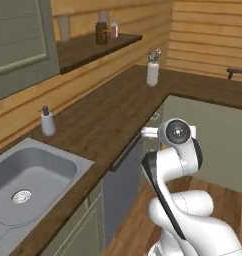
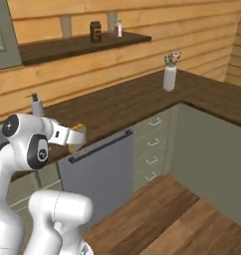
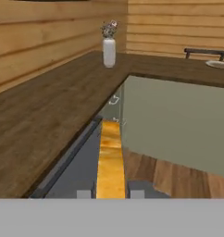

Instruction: Start the toaster. Once the lever pops up, take the bread to the plate on the dining counter.

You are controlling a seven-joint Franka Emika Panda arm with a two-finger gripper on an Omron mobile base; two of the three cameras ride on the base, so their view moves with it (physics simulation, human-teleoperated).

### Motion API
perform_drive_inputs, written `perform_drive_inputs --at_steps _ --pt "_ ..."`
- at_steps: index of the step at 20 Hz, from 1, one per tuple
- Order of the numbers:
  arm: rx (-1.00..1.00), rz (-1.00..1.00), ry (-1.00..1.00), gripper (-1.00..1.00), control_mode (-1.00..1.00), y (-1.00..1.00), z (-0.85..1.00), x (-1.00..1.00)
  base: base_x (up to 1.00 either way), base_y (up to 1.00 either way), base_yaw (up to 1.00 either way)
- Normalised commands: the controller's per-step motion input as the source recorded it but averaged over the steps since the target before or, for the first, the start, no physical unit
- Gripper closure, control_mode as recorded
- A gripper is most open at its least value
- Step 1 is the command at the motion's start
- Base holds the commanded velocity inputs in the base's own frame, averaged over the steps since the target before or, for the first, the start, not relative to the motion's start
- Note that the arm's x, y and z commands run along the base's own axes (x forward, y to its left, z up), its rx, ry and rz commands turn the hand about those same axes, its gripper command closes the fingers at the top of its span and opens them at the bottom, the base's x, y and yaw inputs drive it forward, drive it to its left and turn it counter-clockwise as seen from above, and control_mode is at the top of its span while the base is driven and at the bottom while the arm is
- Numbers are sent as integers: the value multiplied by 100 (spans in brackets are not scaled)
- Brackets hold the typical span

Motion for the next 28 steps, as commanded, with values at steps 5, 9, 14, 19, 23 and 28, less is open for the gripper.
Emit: perform_drive_inputs --at_steps 5,9,14,19,23,28 --pt "0 0 0 100 100 0 0 0 36 -49 -74" --pt "0 0 0 100 100 0 0 0 46 -52 -62" --pt "0 0 0 100 100 0 0 0 63 -33 -45" --pt "0 0 0 100 100 0 0 0 71 -24 -26" --pt "0 0 0 100 100 0 0 0 71 -15 -10" --pt "0 0 0 100 100 0 0 0 72 -28 -6"
